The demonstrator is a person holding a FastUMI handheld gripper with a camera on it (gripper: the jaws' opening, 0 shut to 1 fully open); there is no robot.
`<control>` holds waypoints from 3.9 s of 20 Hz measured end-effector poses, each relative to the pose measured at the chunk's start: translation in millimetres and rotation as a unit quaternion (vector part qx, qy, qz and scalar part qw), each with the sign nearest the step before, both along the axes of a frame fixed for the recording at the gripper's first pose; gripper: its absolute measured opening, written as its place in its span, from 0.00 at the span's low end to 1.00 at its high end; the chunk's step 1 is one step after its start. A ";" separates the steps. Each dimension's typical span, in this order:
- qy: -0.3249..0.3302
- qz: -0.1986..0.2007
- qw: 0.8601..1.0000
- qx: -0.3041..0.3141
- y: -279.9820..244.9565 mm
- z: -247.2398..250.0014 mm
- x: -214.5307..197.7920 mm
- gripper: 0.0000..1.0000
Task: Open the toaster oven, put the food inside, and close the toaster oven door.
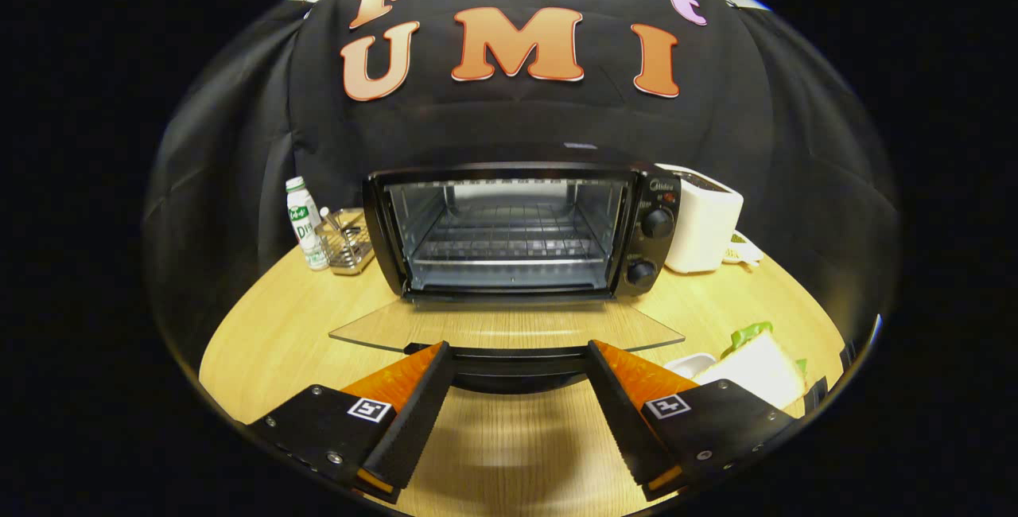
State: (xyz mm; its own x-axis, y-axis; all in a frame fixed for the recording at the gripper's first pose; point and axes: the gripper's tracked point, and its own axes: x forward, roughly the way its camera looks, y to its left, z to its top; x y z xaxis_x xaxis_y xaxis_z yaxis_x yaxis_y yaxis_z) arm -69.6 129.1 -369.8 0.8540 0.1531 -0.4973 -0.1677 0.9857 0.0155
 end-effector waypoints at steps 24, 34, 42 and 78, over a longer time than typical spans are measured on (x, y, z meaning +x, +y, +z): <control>0.043 0.065 0.997 0.013 -23.5 11.7 -17.0 0.98; 0.091 0.128 0.987 -0.035 -124.1 63.0 -18.7 0.98; 0.216 0.080 0.973 0.018 -200.8 24.8 -27.7 0.98; 0.204 -0.003 0.867 0.455 -114.8 79.0 49.8 0.28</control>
State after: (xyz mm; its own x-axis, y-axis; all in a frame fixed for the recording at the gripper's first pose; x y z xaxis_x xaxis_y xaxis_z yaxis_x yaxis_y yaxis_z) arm -19.8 14.2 -290.8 0.6380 0.6358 -0.4343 0.0399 0.5359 0.8433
